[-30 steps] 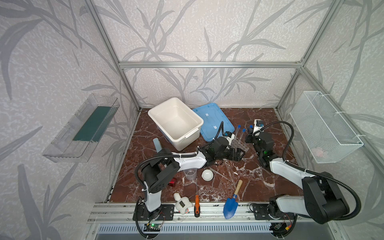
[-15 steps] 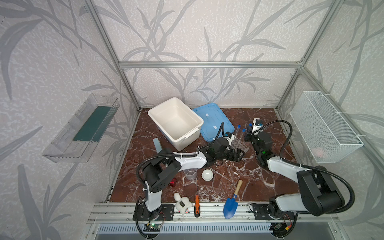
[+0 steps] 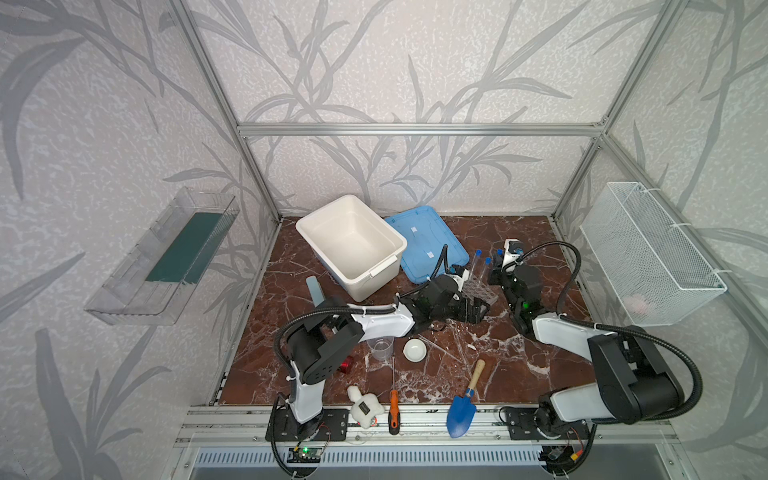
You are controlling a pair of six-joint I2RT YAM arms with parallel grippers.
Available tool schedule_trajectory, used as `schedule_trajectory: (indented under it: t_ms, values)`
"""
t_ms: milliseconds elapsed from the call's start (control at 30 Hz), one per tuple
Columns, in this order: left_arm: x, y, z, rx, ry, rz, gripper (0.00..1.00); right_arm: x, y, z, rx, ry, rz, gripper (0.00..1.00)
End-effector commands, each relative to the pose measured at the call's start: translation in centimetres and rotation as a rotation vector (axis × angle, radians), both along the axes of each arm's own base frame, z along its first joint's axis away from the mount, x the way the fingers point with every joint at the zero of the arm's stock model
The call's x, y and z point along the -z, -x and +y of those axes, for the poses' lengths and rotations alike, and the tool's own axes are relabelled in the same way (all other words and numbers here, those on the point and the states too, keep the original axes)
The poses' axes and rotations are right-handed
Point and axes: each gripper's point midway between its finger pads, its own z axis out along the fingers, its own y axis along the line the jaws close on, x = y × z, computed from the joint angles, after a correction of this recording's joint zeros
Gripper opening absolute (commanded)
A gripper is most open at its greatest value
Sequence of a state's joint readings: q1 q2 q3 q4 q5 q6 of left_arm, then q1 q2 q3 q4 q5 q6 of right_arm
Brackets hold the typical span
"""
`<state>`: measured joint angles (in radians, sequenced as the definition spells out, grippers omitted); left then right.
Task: Organize the chemistry lab equipment
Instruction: 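Carry the tube with the right gripper over the clear rack, then lower the tube into the rack beside the other tubes and open the right gripper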
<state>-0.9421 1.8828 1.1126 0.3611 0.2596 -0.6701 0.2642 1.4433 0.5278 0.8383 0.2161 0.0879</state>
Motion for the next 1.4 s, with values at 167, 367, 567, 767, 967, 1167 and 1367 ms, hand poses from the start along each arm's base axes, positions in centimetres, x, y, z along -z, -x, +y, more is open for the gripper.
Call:
schedule_trajectory:
  t_ms: [167,367,567,767,967,1167,1367]
  values:
    - [-0.6,-0.5,-0.6,0.001,0.025,-0.016,0.99,0.7,-0.1,-0.4,0.024,-0.007,-0.009,0.19]
    - [-0.3,-0.5,-0.4,-0.004,0.024,-0.011,0.99,1.1,0.0,0.1,0.01,-0.009,-0.009,0.19]
    - [-0.2,-0.6,-0.2,-0.012,0.021,-0.01,0.99,0.8,0.8,0.4,0.007,0.006,-0.053,0.19]
    - [-0.4,-0.8,-0.2,-0.015,0.029,-0.008,0.99,0.6,1.6,0.9,-0.018,0.019,-0.084,0.16]
    - [-0.6,-0.7,-0.1,-0.017,0.036,-0.009,0.99,0.6,2.3,0.9,-0.015,0.025,-0.045,0.17]
    - [-1.0,-0.7,0.2,-0.018,0.049,-0.018,0.99,0.5,3.2,1.3,-0.05,0.056,-0.039,0.17]
    - [-0.8,-0.5,0.6,-0.022,0.06,-0.016,0.99,0.6,3.5,1.9,-0.093,0.069,0.004,0.17]
